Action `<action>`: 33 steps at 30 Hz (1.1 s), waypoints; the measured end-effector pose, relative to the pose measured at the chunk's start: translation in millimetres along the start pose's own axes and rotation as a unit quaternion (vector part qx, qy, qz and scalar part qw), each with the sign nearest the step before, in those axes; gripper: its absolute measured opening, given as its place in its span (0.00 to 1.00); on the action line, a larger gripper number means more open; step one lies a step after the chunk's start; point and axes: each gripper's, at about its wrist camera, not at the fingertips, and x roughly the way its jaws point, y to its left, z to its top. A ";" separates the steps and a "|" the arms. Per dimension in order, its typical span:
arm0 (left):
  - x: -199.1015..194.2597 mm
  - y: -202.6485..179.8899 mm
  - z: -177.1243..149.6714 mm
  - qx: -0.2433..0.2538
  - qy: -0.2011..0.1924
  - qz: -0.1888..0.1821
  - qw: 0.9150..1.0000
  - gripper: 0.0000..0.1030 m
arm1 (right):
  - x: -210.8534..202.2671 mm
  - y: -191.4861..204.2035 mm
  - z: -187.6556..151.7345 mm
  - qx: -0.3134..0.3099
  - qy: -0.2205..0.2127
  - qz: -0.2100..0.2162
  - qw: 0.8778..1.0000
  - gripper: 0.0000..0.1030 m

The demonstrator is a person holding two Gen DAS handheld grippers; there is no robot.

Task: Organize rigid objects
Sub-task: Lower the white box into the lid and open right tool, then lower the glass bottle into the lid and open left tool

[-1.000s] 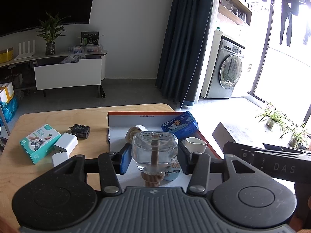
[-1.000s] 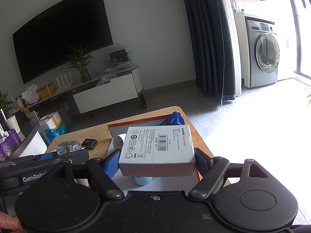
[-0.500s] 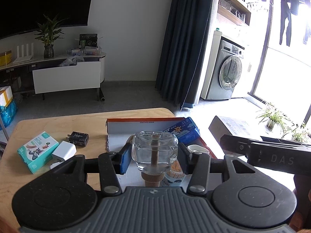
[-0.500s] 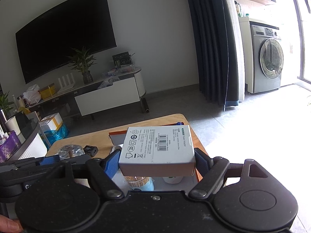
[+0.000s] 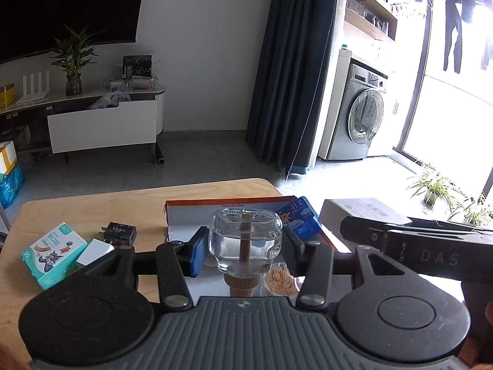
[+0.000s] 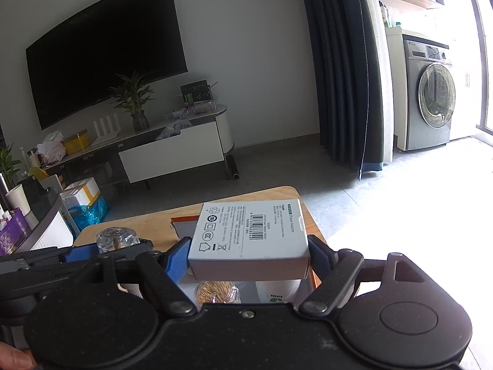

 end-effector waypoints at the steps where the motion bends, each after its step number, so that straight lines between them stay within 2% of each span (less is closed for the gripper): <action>1: 1.1 0.1 0.9 0.000 0.001 0.000 1.000 0.48 | 0.9 0.3 0.2 0.000 0.000 0.000 1.000 0.90; 33: 33.0 17.0 17.8 -0.012 0.014 0.018 1.000 0.48 | 56.8 5.1 18.1 -0.004 0.007 0.007 1.000 0.89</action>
